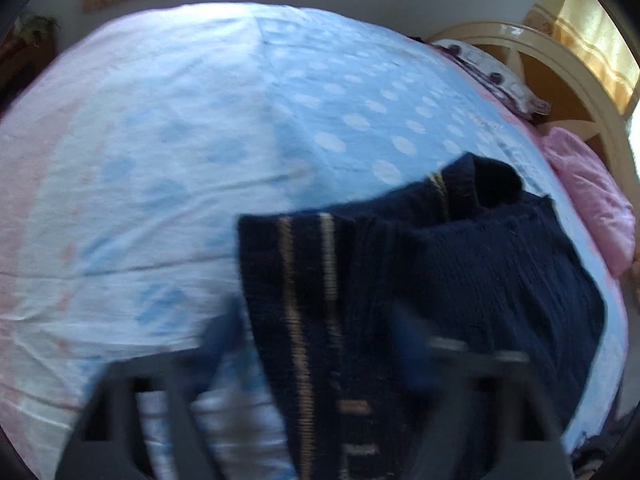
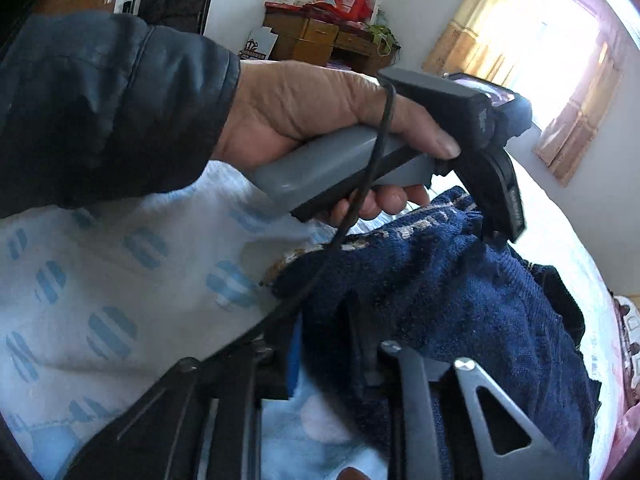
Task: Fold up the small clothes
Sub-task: 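Grasp the folded side edge with the right gripper while the left gripper grasps the striped edge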
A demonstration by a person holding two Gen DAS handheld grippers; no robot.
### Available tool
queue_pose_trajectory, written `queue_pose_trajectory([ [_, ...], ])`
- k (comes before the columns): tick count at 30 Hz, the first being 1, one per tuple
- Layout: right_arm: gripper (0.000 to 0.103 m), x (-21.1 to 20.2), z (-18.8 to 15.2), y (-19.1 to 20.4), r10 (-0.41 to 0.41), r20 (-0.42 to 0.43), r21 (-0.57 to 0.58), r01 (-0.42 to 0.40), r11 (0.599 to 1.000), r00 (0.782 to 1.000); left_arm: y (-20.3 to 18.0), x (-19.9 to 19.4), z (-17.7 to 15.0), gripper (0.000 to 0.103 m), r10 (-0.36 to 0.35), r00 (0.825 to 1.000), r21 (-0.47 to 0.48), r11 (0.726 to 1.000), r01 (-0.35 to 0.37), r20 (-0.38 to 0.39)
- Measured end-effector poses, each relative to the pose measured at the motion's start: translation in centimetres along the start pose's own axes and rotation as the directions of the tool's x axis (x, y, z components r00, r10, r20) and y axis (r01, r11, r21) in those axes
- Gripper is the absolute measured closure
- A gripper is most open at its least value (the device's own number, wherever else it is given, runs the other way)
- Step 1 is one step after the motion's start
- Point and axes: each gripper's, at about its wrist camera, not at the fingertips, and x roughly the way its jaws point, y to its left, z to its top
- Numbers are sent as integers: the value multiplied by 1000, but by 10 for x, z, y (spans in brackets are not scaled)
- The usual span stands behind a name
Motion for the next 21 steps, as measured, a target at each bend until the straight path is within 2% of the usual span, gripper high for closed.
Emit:
queue_pose_trajectory([
  [1,92,-1,0,-2,6,4,6,-6,1000,1000,-1,-4,-1,64,-6,1000,2,1000,6,13],
  [2,93,-4,0,-3,10,7,7,-10,1000,1000,-2,-6,0,76,-18,1000,3,1000,18,17],
  [5,94,-15,-3,-9,27,26,19,-28,999,999,-6,-15,3,81,-28,999,-30,999,29,33],
  [8,94,-27,-11,-24,31,57,48,-33,998,998,-11,-31,7,82,-59,996,-78,995,64,71],
  [13,94,-69,-30,-64,-2,131,163,-19,986,991,-31,-55,21,82,-120,984,-145,980,139,132],
  [17,95,-104,-51,-104,-47,183,284,-7,959,982,-66,-75,35,82,-141,970,-127,978,168,197],
  [21,95,-133,-76,-141,-93,222,392,-2,920,970,-104,-77,50,82,-156,963,-91,980,179,220],
])
